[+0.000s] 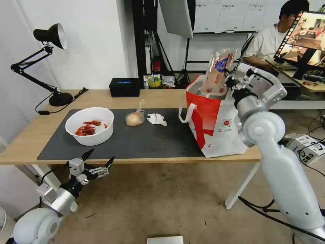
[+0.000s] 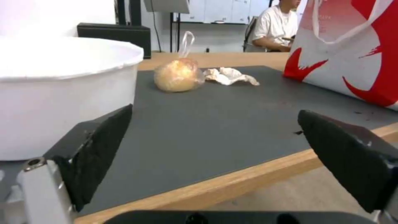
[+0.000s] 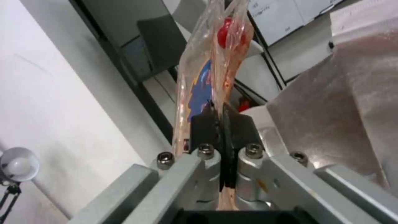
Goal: Pick up the trash from the table and place it into the takeout bag.
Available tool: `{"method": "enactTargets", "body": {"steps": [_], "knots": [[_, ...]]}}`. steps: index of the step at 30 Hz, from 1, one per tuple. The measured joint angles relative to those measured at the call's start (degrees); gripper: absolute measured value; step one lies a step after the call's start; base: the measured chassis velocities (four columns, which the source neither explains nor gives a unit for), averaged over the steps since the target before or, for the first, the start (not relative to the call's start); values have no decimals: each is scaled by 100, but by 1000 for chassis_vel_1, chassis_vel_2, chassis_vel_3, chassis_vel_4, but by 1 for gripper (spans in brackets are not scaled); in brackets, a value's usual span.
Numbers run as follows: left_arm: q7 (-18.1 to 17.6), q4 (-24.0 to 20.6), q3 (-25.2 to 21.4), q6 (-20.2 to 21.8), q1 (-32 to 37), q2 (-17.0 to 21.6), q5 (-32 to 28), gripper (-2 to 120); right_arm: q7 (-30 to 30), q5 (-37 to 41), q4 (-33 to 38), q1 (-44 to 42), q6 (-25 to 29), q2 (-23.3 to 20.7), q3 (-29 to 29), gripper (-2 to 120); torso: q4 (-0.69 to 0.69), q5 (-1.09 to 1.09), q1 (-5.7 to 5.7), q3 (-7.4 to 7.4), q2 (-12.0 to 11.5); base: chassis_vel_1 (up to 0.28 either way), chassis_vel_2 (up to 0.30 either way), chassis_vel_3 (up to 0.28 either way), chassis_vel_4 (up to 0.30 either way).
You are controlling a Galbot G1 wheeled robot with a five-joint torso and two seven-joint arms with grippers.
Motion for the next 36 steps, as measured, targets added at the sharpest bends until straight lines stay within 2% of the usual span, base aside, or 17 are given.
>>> {"method": "enactTargets", "body": {"steps": [13,36], "knots": [[-45,-42,100,15,-25,-51,54,100,-108,72,227,-474,-116,-45,187,0,0,0,0,0,0,0,0,0,0],[-63,-65,186,20,21,-153,172,100,-259,122,-43,-4,117,77,25,0,0,0,0,0,0,0,0,0,0]]}}
